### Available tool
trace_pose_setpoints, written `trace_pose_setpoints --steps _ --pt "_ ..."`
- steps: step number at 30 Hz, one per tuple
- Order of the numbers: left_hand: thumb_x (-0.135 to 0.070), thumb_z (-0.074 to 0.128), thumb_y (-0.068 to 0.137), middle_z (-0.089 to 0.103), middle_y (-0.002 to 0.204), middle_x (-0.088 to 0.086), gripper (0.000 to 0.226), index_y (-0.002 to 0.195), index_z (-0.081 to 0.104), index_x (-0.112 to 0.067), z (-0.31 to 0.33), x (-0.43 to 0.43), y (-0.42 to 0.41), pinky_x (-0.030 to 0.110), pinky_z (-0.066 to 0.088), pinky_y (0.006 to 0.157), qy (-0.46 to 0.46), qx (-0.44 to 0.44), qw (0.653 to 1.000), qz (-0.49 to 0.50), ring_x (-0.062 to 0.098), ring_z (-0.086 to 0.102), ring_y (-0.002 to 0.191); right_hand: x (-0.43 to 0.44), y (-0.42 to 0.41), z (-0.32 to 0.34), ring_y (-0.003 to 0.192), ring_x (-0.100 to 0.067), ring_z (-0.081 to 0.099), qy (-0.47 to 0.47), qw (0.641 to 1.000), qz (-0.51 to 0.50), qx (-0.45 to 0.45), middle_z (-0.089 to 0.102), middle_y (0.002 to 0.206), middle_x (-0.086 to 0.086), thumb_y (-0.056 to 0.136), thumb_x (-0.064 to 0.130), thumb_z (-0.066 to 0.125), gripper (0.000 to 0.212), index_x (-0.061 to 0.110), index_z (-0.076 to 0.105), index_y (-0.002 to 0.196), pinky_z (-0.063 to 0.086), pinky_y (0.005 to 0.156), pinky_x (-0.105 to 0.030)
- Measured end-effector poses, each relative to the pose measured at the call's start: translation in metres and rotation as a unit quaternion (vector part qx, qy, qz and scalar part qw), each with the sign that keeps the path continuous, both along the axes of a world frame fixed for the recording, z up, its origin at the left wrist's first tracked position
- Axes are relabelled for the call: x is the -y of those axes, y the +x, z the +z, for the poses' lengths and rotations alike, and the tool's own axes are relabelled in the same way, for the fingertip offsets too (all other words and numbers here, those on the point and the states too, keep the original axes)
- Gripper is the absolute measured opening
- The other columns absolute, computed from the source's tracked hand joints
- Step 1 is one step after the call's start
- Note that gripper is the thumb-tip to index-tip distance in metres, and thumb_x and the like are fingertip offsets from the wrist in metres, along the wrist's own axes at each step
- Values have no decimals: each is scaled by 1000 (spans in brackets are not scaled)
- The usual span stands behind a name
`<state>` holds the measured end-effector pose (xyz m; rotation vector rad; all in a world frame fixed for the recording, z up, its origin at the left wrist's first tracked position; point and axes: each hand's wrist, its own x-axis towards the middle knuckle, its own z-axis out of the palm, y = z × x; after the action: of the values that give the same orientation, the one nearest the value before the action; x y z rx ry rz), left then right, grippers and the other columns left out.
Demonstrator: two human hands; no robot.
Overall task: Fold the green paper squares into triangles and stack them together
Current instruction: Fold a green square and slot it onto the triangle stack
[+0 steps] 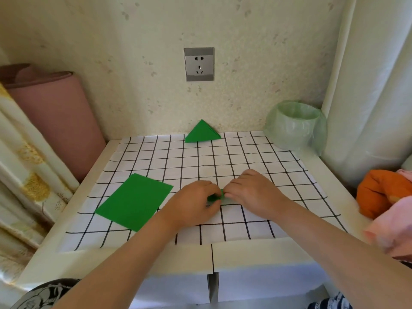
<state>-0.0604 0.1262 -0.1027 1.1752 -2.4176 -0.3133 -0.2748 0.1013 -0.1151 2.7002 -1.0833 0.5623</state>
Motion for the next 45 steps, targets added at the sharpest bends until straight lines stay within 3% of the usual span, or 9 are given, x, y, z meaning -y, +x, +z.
trace_pose_setpoints --steps 4,7,14,22,29,35,39,43,45 --pt "-21 60 91 69 78 -13 14 89 72 -26 17 -1 0 27 53 71 80 -109 988 78 5 63 71 -7 9 23 70 -9 61 117 986 -27 119 70 82 13 99 36 47 26 24 70 95 48 81 -33" --pt "-21 67 89 73 76 -12 12 83 76 -26 41 -2 2 22 55 74 186 -213 950 136 6 68 72 -12 15 45 81 -3 64 240 933 -55 262 70 84 16 93 23 63 11 26 73 95 52 76 -23" --pt "-22 69 89 77 87 7 15 96 77 -12 83 -17 13 31 60 78 383 -295 864 137 20 74 83 -20 22 73 75 -2 64 350 889 -47 292 72 81 11 91 17 65 16 26 72 81 52 73 -19" --pt "-15 73 85 76 79 5 7 87 78 -10 84 -16 10 26 61 73 356 -280 874 176 14 73 74 -22 28 79 75 -9 65 357 888 -57 282 72 78 8 89 19 66 15 26 72 77 53 73 -25" --pt "-17 76 79 75 70 0 6 76 77 -13 80 -14 8 15 55 59 304 -235 899 209 11 71 65 -25 42 74 61 1 58 350 891 -81 277 68 68 10 82 20 67 13 26 71 71 46 57 -16" --pt "-12 74 81 75 73 3 7 76 75 -7 83 -6 20 20 58 64 287 -257 895 224 14 73 71 -17 35 76 58 2 57 347 887 -103 288 71 67 7 80 14 69 14 22 74 70 48 58 -15" --pt "-11 72 84 76 81 4 7 80 75 -6 89 -1 39 17 56 62 284 -272 888 239 11 72 73 -10 22 80 49 3 52 350 876 -131 304 71 65 3 81 12 67 15 19 74 70 39 50 -10" --pt "-13 72 84 75 83 6 7 80 75 -8 88 3 49 16 54 60 272 -267 889 253 8 69 70 -5 13 76 54 1 54 306 884 -170 310 65 60 12 82 17 65 16 23 70 68 44 59 -18" --pt "-13 72 84 76 81 6 7 79 74 -9 87 2 45 18 56 63 280 -265 892 237 11 71 73 -7 17 75 68 -3 61 285 887 -152 329 68 73 16 85 22 65 12 27 70 75 48 69 -23"
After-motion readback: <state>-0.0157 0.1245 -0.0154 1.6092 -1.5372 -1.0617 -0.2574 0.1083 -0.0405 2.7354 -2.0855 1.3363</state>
